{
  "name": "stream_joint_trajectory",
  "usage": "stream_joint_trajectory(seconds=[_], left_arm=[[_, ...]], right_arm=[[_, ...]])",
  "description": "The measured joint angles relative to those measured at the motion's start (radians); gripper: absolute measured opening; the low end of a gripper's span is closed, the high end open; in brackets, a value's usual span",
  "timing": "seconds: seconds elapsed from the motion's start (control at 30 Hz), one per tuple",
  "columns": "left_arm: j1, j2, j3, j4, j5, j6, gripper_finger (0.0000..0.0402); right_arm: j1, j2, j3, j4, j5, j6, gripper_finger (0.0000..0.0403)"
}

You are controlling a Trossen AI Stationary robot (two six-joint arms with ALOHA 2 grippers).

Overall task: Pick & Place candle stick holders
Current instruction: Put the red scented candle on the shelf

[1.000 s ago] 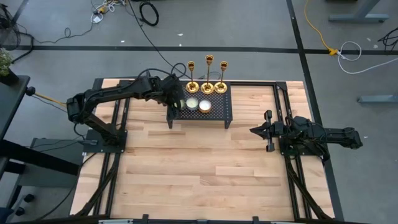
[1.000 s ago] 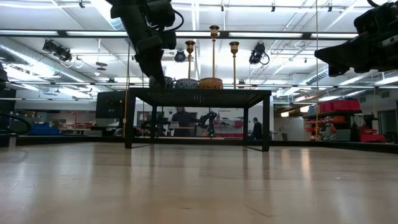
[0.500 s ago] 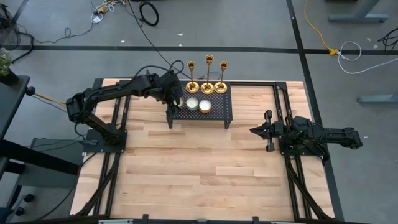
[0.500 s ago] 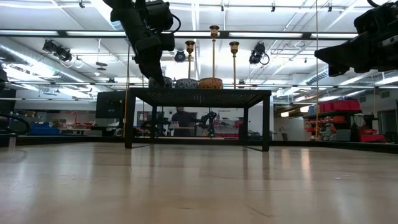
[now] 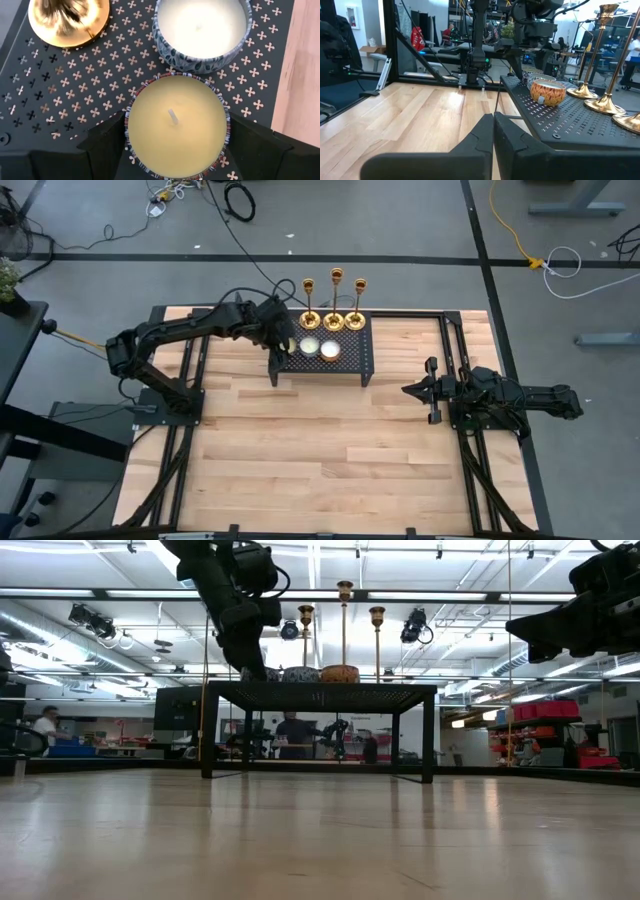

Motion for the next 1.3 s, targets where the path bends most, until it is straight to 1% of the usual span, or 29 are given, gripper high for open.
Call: stream_joint_trajectory(seconds=[0.23,0.33,0.53,0.6,0.77,1.3], left_arm=[[-0.005,0.000,0.000,0.003,-0.003,0.002,0.0322],[-0.005,0.003,-0.003,-0.003,-0.005,0.002,0.0339],[-0.005,0.004,-0.003,-0.002,-0.010,0.002,0.0389],[-0.006,0.004,-0.003,0.000,-0.017,0.002,0.0396],[-0.012,-0.001,-0.003,-0.003,-0.078,0.002,0.0387],[-0.017,-0.003,0.107,-0.119,-0.082,0.002,0.0390]], right_arm=[[0.000,0.000,0.000,0.000,0.000,0.000,0.0013],[0.000,0.000,0.000,0.000,0.000,0.000,0.0013],[0.000,0.000,0.000,0.000,0.000,0.000,0.0013],[0.000,0.000,0.000,0.000,0.000,0.000,0.0013],[0.000,0.000,0.000,0.000,0.000,0.000,0.0013],[0.000,0.000,0.000,0.000,0.000,0.000,0.0013]])
